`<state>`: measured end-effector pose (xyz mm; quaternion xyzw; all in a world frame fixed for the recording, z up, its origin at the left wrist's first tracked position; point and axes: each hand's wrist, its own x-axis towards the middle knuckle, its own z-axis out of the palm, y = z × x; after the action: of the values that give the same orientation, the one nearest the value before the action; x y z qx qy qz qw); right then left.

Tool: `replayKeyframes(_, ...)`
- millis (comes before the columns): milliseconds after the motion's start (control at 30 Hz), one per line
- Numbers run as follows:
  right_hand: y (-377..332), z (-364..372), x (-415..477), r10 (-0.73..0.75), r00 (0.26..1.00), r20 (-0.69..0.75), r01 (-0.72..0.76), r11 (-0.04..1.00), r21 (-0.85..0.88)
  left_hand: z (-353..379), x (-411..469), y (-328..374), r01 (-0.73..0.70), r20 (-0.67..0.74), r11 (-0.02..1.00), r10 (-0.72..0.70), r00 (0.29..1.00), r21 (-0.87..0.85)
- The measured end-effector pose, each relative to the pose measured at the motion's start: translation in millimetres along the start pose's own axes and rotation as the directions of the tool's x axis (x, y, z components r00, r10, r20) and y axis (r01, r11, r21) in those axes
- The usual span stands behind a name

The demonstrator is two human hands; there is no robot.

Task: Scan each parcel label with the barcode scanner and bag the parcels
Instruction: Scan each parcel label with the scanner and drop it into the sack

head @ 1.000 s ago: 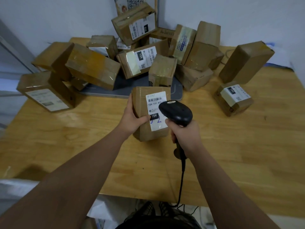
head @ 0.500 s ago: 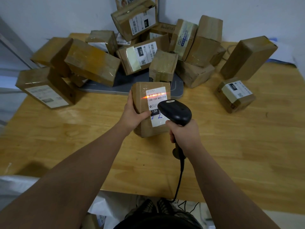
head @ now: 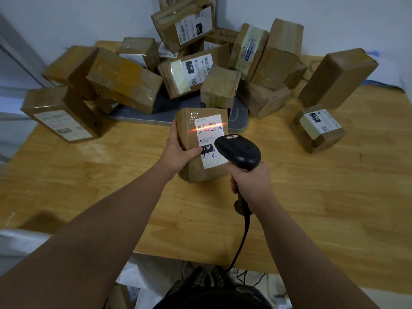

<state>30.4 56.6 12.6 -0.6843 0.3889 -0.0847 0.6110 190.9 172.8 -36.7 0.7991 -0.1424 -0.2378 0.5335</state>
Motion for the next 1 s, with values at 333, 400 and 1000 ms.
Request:
replayKeyframes(333, -0.8, -6.8, 7.7, -0.02, 1.0, 0.023, 0.02, 1.0, 0.006, 3.4, 2.7, 1.2, 0.028, -0.009, 0.999, -0.028, 1.0, 0.019)
replayKeyframes(400, -2.7, -7.8, 11.1, -0.014, 1.0, 0.026, 0.014, 1.0, -0.002, 4.1, 1.4, 2.6, 0.035, -0.01, 0.999, -0.035, 0.999, 0.013)
replayKeyframes(1000, -11.5, -17.8, 8.6, 0.059, 0.996, 0.065, -0.057, 0.998, -0.025, 5.4, 7.2, -3.7, 0.058, -0.034, 0.998, -0.057, 0.998, 0.002)
